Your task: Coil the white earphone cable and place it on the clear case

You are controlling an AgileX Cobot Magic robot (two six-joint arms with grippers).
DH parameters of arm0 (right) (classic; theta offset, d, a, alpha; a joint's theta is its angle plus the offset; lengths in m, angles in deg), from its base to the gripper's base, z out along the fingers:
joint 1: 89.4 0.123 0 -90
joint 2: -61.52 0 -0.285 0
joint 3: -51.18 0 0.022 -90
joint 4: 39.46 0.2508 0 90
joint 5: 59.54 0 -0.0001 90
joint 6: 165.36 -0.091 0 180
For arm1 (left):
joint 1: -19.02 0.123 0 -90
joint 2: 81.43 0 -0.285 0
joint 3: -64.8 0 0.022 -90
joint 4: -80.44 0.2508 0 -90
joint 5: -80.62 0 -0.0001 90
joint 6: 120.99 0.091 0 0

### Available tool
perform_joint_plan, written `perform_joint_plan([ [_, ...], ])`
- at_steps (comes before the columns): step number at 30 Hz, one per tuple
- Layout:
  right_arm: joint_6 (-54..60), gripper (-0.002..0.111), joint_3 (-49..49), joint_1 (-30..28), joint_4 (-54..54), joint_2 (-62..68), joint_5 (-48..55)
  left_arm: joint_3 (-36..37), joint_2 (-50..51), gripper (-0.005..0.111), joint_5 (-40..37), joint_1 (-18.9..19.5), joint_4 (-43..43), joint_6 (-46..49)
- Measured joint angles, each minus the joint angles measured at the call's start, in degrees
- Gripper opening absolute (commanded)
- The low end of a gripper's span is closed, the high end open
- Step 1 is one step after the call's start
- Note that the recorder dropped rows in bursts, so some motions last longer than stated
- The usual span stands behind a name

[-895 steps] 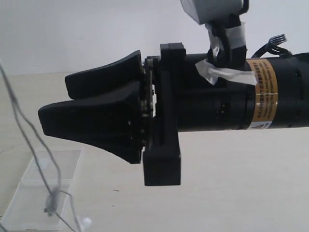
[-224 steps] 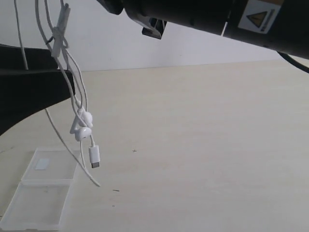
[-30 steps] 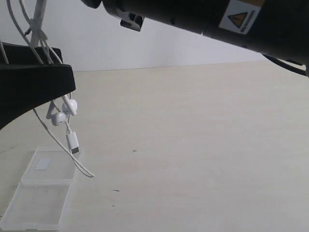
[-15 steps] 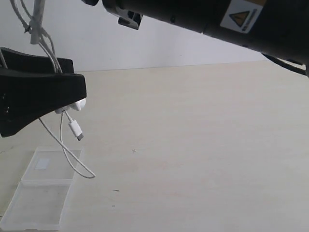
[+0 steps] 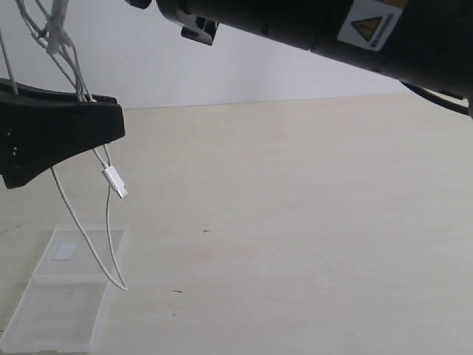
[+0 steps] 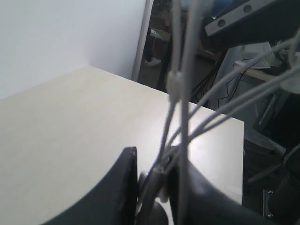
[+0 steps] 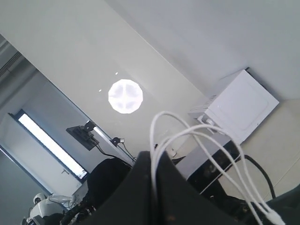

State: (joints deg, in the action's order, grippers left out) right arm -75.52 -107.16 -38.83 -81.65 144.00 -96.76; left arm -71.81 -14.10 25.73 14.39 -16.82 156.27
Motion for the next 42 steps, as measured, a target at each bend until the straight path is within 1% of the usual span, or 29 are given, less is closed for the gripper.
perform_joint_plan([
  [5, 0.0, 0.0, 0.0, 0.0, -0.37, -0.25, 3.35, 0.0, -0.28, 0.0, 0.4, 0.0, 0.0, 0.0],
  [10, 0.0, 0.0, 0.0, 0.0, -1.59, -1.56, 8.4, 0.0, -2.83, 0.0, 2.85, 0.0, 1.46, 0.0],
  [18, 0.0, 0.0, 0.0, 0.0, -6.38, -3.36, 19.31, 0.0, -5.95, 0.0, 6.83, 0.0, 3.92, -0.81],
  [25, 0.0, 0.0, 0.12, 0.0, -8.67, -4.18, 22.43, 0.0, -6.93, 0.0, 8.68, 0.0, 4.88, -2.3],
  [33, -1.85, 0.0, 3.9, 0.0, -11.45, -4.18, 24.91, 0.0, -7.42, 0.0, 10.07, 0.0, 5.08, -2.77],
  [42, -1.95, 0.0, 5.64, 0.0, -11.7, -4.18, 31.68, 0.0, -7.42, 0.0, 10.16, 0.0, 5.57, -3.02],
])
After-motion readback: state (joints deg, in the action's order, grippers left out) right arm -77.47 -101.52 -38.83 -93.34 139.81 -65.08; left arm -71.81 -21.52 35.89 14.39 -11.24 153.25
